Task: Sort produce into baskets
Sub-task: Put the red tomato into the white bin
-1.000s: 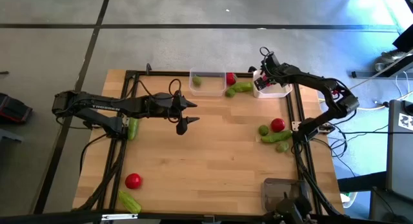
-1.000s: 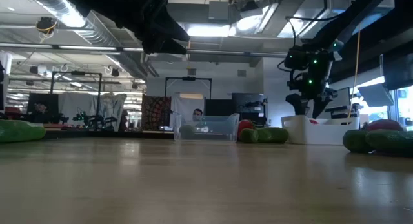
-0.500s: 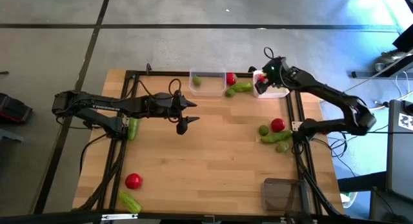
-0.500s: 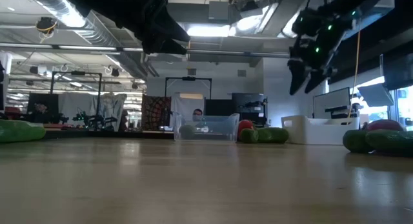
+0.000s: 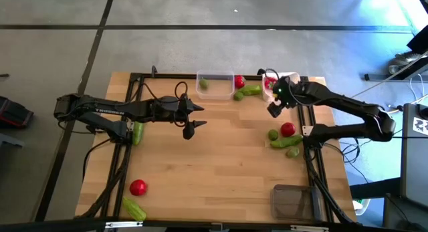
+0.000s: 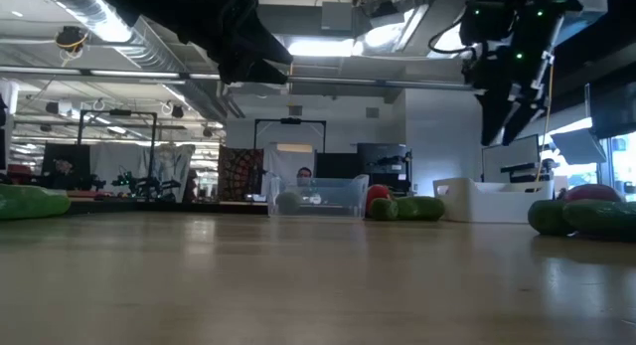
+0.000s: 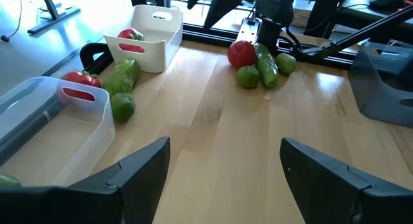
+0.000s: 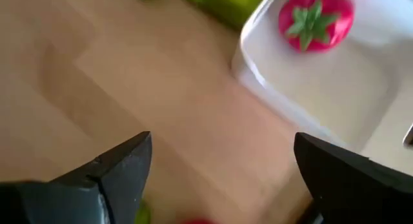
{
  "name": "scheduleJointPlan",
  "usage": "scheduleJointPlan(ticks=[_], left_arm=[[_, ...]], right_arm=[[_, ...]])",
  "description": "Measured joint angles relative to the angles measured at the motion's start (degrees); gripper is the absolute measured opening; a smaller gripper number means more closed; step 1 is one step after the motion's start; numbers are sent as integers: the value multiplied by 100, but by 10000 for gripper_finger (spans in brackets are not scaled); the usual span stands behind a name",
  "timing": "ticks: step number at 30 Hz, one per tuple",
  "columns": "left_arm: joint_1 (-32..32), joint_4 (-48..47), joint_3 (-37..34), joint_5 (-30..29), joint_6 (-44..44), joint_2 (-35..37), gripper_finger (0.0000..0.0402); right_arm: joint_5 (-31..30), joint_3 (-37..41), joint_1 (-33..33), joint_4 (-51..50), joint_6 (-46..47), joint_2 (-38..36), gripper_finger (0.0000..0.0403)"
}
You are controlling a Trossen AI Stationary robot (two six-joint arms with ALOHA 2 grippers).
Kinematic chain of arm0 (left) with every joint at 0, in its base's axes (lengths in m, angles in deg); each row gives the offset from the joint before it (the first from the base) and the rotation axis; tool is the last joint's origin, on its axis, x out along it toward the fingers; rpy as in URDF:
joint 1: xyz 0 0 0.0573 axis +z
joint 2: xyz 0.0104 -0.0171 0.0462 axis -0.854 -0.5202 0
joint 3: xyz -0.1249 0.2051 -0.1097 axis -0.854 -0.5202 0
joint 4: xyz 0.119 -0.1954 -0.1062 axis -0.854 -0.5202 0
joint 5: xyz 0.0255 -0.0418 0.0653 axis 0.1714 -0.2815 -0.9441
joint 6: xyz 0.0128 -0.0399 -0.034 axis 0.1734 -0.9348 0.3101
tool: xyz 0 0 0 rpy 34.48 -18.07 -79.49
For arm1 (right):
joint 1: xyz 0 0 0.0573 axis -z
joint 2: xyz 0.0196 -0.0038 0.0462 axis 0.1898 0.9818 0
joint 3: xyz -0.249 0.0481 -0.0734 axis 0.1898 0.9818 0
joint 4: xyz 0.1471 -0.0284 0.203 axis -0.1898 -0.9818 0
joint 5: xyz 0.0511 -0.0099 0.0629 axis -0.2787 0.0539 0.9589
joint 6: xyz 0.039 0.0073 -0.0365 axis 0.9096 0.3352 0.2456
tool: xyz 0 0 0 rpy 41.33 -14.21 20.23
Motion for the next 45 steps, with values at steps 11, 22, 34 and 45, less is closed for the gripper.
scheduleJointPlan(ticks=[11, 22, 34, 45], left_arm=[[-2, 0, 0, 2, 0, 0, 290], [-4, -1, 0, 4, -24, 0, 290], [-4, -2, 0, 4, -22, 0, 290], [-4, -2, 0, 6, 4, 0, 290]], right_arm=[[103, 0, -673, -1249, 860, 0, 357], [161, 0, -742, -1819, 1592, 4, 357], [559, 144, -744, -1785, 1680, 292, 357], [951, 1042, -738, -1214, 1952, 302, 357]])
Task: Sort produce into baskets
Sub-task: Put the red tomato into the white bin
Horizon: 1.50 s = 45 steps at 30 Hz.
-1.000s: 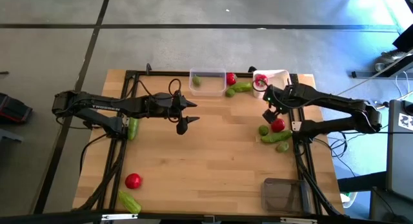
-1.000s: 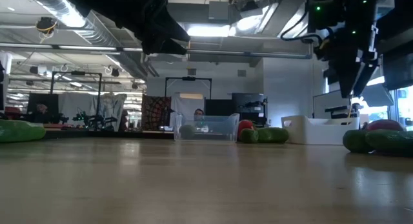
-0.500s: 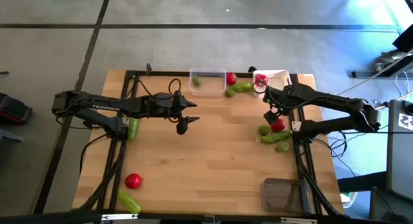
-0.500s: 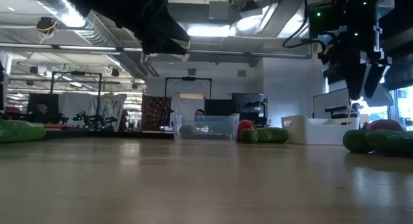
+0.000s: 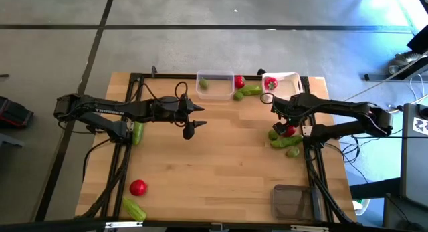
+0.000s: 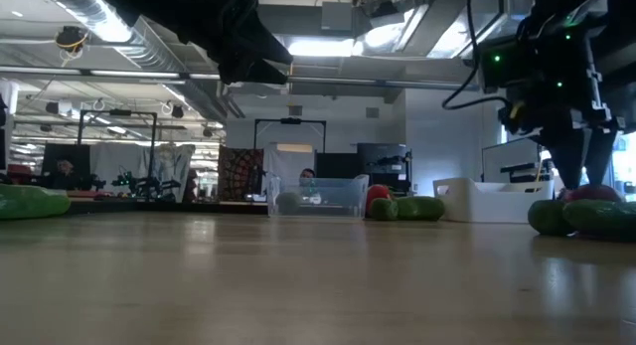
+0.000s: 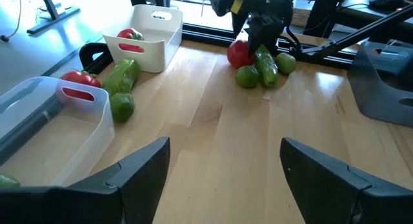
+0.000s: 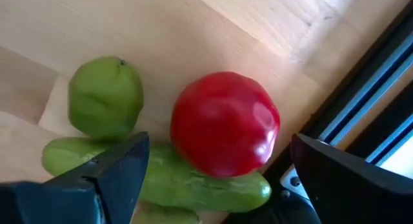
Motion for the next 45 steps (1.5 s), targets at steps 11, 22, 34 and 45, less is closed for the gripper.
scheduleJointPlan(ticks=[11, 22, 34, 45], left_arm=[[2, 2, 0, 0, 0, 0, 290], [2, 44, 0, 0, 0, 0, 290], [2, 44, 0, -2, 2, 0, 290], [0, 37, 0, 0, 2, 0, 290]], right_arm=[[50, 298, 0, 396, 8, 579, 357], [-264, 289, 0, 509, -373, 1060, 270], [-980, -513, 0, -102, -767, 766, 228], [-1659, -1169, 239, 343, -1176, 324, 228]])
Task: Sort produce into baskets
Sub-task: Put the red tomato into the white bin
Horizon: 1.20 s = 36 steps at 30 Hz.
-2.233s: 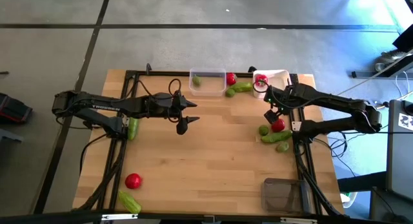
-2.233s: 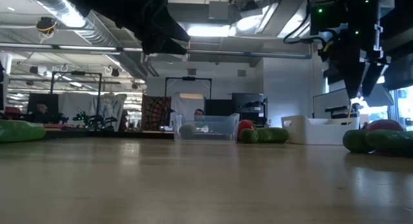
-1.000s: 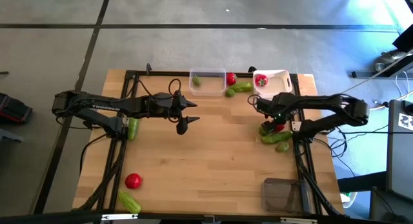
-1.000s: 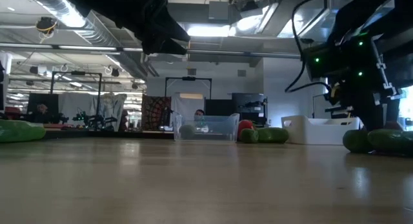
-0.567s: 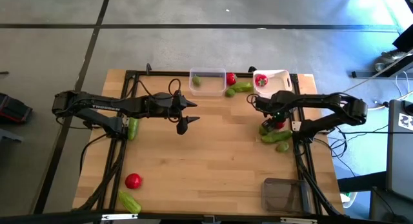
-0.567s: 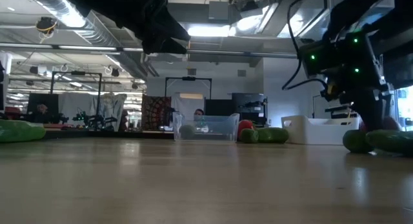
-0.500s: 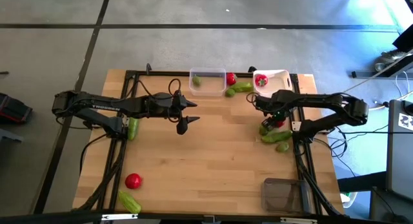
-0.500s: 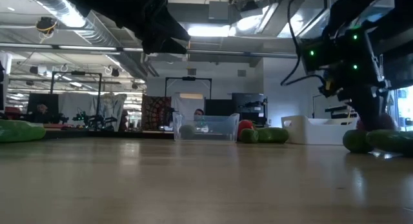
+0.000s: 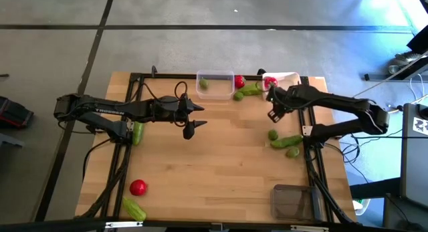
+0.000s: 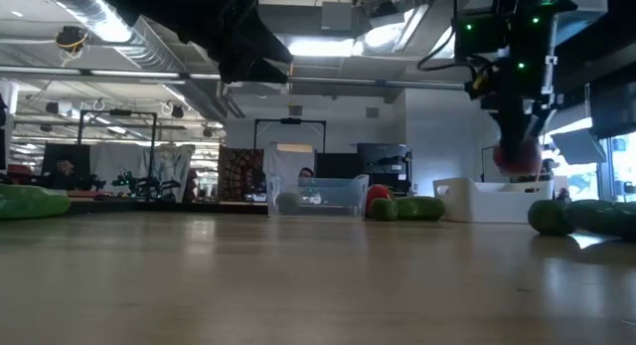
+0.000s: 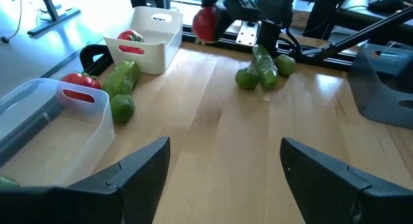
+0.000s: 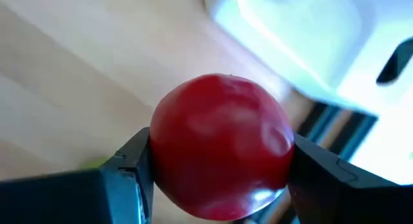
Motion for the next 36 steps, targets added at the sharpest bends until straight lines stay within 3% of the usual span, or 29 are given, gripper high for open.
scheduleJointPlan(ticks=[6, 18, 28, 36], left_arm=[[0, 0, 0, 0, 0, 0, 290], [0, 0, 0, 0, 0, 0, 290], [0, -33, -2, -1, -9, 0, 290], [0, -33, -2, -1, -11, 0, 290]], right_arm=[[-256, -4, 722, 500, -540, -36, 229], [-2, -4, 2183, 1927, -1390, 71, 229], [463, -4, 3082, 2351, -1591, 822, 230], [620, -2, 3331, 2622, -1719, 1564, 230]])
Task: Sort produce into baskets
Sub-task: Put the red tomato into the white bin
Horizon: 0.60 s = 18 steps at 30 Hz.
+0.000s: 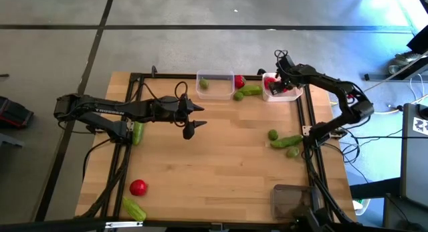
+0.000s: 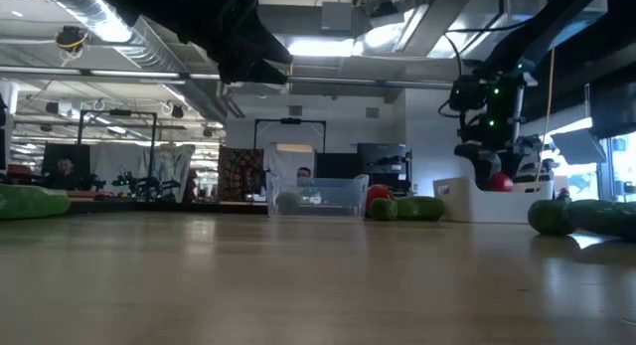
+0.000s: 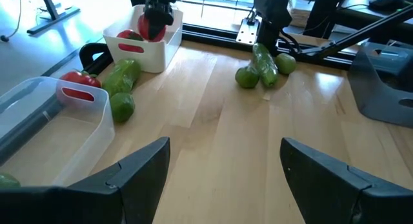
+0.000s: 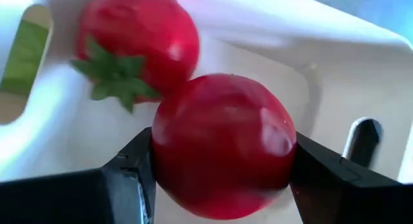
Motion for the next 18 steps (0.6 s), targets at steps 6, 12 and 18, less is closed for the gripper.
scheduleJointPlan(ticks=[6, 12, 18], left_arm=[[0, 2, 0, 0, 2, 0, 290], [0, 4, 0, 0, -22, 0, 290], [0, -28, 0, 1, -24, 83, 290]], right_arm=[[77, 0, -7, 31, -250, 236, 235], [156, -39, -35, 23, -258, 243, 288], [16, -340, -57, -296, -404, 159, 340]])
